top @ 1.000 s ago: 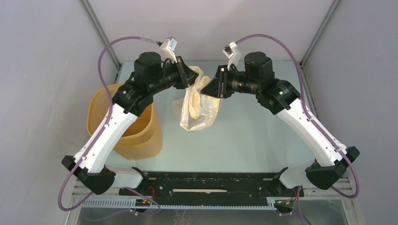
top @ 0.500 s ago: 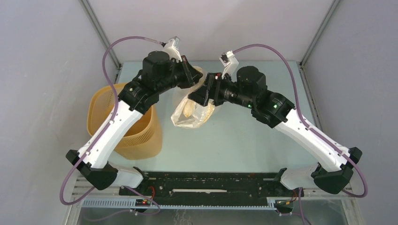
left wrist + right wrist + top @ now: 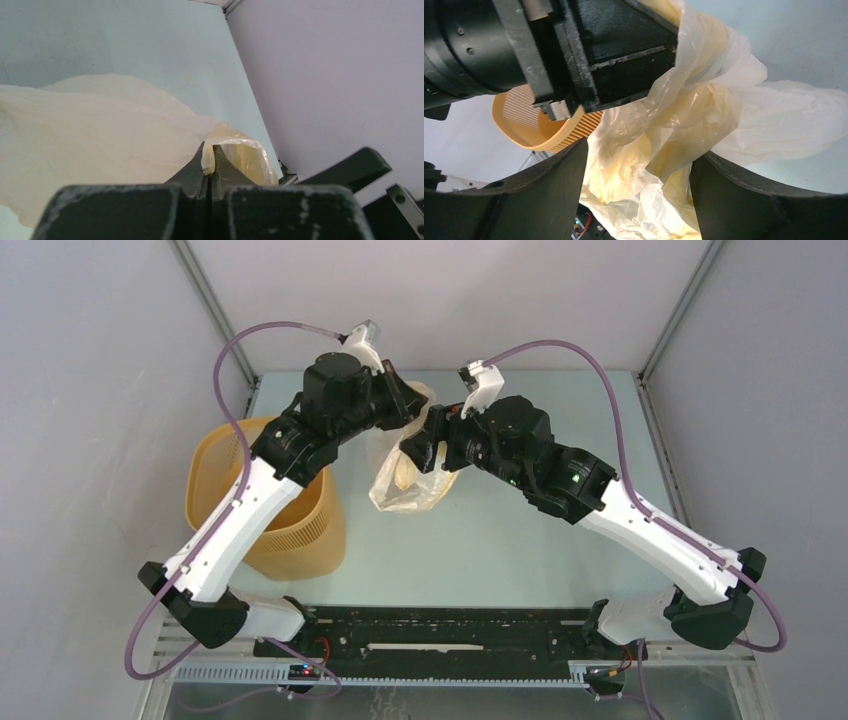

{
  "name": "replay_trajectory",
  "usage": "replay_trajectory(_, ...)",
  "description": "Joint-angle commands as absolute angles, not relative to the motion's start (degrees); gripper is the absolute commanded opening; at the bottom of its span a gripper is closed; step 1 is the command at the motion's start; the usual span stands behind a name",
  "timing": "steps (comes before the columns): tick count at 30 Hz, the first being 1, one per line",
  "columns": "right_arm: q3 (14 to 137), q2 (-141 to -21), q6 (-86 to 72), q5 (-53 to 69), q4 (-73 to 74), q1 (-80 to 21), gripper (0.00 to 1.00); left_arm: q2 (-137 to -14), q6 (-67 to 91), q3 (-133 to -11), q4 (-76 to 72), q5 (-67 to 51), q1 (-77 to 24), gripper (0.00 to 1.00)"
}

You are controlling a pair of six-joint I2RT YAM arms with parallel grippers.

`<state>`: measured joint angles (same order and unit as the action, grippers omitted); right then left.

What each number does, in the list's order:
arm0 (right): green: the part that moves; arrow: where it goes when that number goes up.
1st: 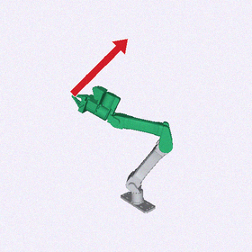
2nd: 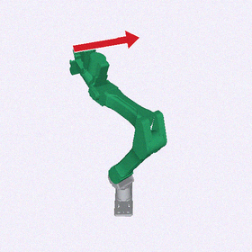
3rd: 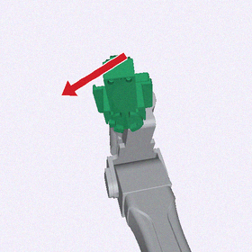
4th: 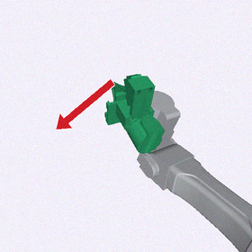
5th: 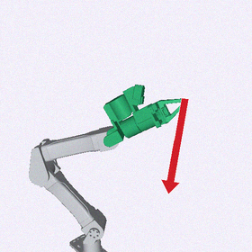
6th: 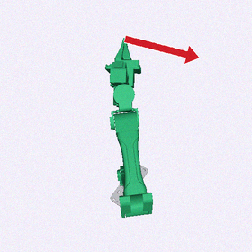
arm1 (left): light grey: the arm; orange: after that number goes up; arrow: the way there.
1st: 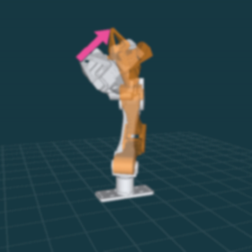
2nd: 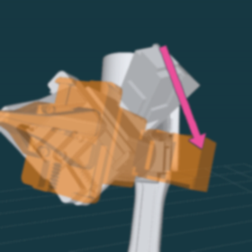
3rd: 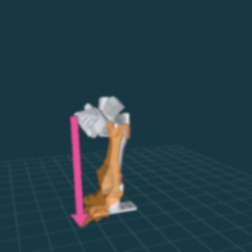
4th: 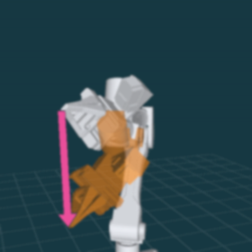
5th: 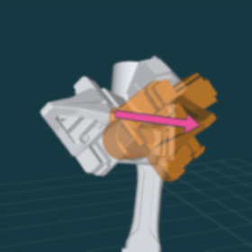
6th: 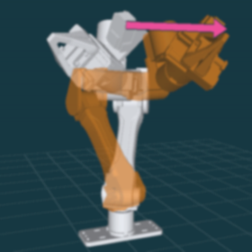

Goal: Put the trash bags into the trash bin

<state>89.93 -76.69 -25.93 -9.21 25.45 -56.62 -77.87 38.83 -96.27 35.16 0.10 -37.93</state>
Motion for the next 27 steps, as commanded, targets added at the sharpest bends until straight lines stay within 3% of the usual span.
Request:
replay_trajectory(1, 89.8, -76.09, -21.54, -10.33, 22.06, -56.77, 0.79, -72.67, 38.42, -91.16, 25.93, -6.81, -36.24, 0.0)
replay_trajectory(6, 89.06, -75.81, -21.29, -7.09, 21.35, -55.38, 0.79, -71.02, 45.17, -84.88, 14.89, -15.28, -35.86, 0.0)
replay_trajectory(14, 88.27, -75.9, -20.02, -7.21, 21.66, -56.25, 0.79, -72.97, 48.85, -85.68, 13.55, -16.87, -35.81, 0.0)
replay_trajectory(23, 89.62, -76.4, -19.5, -15.79, 23.49, -56.78, 0.78, -73.03, 53.28, -83.86, 12.36, -19.24, -35.94, 0.03)
replay_trajectory(27, 89.21, -76.43, -19.84, -15.36, 23.2, -57.02, 0.53, -71.75, 53.15, -82.11, 12.61, -19.71, -35.95, 0.16)
